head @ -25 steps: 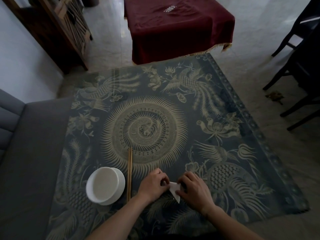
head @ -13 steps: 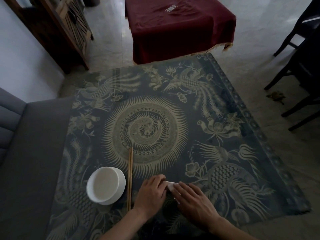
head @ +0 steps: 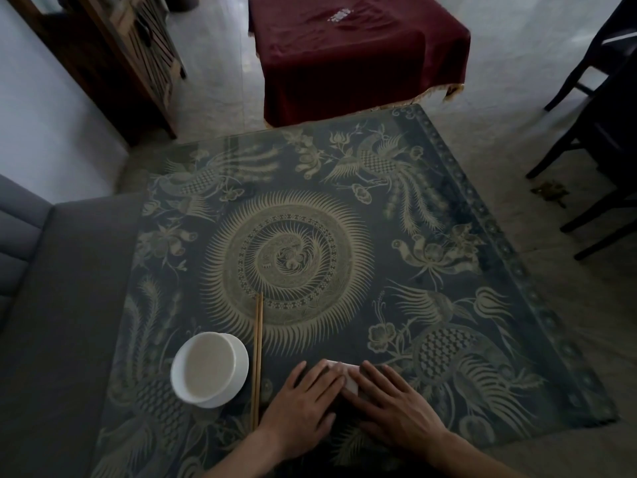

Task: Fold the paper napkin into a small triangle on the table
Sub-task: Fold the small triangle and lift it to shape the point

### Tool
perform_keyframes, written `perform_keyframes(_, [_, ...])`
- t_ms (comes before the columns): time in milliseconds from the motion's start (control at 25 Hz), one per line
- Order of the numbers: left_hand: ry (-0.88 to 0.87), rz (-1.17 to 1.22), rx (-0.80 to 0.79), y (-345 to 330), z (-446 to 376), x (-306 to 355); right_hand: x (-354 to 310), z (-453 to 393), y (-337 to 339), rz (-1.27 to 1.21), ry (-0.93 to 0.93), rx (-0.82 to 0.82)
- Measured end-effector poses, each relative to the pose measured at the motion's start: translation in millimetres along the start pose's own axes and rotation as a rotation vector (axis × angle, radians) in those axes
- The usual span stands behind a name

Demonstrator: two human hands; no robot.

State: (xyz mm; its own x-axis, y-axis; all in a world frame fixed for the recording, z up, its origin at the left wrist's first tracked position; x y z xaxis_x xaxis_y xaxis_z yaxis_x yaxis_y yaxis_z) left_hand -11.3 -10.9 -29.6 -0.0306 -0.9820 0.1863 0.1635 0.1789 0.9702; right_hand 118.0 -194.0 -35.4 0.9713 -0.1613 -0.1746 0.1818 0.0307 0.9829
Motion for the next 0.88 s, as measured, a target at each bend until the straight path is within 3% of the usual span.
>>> perform_keyframes(280, [-0.091, 0.0, -0.042, -5.8, -9.5, 4.9, 5.0, 0.1, 2.6, 0.026, -0.016, -0.067])
perform_keyframes(880, [0.014, -0.115, -0.068, 4.3, -6.1, -16.3, 14.5, 1.7, -3.9, 0.001, -0.008, -0.19])
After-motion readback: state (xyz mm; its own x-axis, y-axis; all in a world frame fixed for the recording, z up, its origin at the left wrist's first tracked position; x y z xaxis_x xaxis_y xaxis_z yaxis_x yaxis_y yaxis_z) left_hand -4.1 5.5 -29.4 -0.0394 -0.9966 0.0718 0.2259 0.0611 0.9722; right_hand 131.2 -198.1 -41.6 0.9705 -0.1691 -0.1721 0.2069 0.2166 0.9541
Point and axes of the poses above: each hand's wrist, its own z-axis away from the middle knuckle, its own y-axis out of the back of the hand, x = y × z, the point moved 2 cm from there along -z, towards the middle knuckle, and after that the axes turned 1 degree about x, right-handed, at the moved point
